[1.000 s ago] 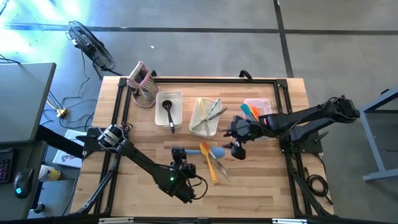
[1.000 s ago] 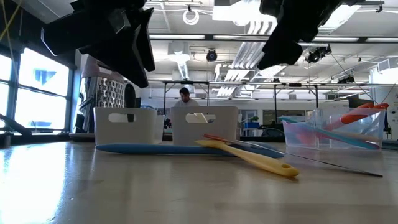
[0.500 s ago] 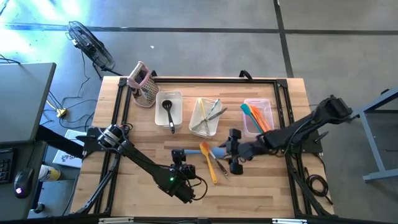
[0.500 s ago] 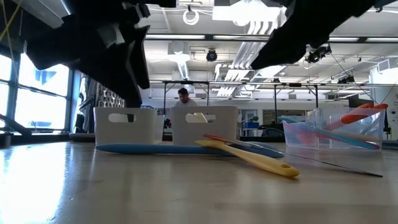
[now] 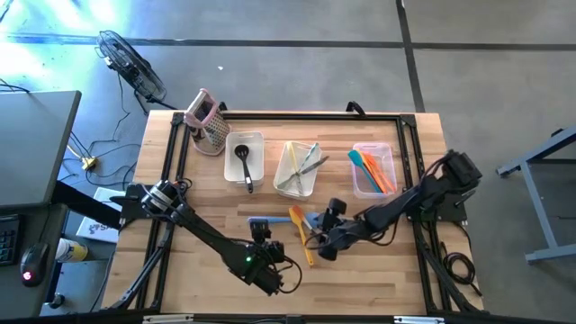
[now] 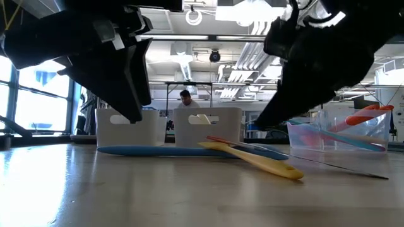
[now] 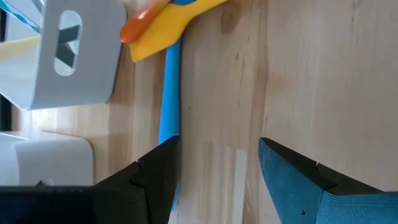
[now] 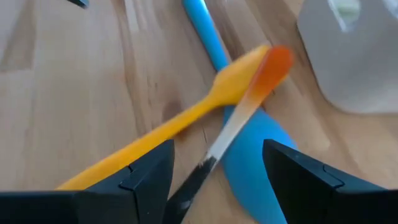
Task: Pick & Place Kitchen Items
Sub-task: Put the orange table knife into the right white bin
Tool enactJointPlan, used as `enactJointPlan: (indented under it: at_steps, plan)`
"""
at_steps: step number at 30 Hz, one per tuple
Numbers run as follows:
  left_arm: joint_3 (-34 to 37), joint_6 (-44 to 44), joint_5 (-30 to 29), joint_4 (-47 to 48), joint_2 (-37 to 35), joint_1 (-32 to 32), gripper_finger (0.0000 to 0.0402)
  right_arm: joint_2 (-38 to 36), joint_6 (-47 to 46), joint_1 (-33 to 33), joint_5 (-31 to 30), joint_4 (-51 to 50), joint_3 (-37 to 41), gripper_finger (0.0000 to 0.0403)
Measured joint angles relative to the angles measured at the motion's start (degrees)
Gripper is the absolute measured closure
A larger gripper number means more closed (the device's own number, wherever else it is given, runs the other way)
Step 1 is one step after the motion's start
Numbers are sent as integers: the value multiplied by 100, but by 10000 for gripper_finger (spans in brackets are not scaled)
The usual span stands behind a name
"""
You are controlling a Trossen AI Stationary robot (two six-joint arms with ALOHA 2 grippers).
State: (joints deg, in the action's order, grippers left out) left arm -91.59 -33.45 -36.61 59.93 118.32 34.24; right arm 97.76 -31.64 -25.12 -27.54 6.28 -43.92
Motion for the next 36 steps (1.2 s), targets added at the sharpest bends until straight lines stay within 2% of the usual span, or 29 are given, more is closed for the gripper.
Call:
enactJointPlan:
  at_steps: [11,17,32,36]
  plan:
    - [0,-29,134,-27,2,0,193,223,-309,-7,123,-30,0,165]
    - [0,-29,127,-36,7,0,193,314,-587,-40,390,-37,0,165]
    - [57,-31,160,-175,13,0,193,858,-625,-87,246,107,-17,165]
    - [59,-31,180,-186,13,0,193,902,-716,-80,227,100,-23,183]
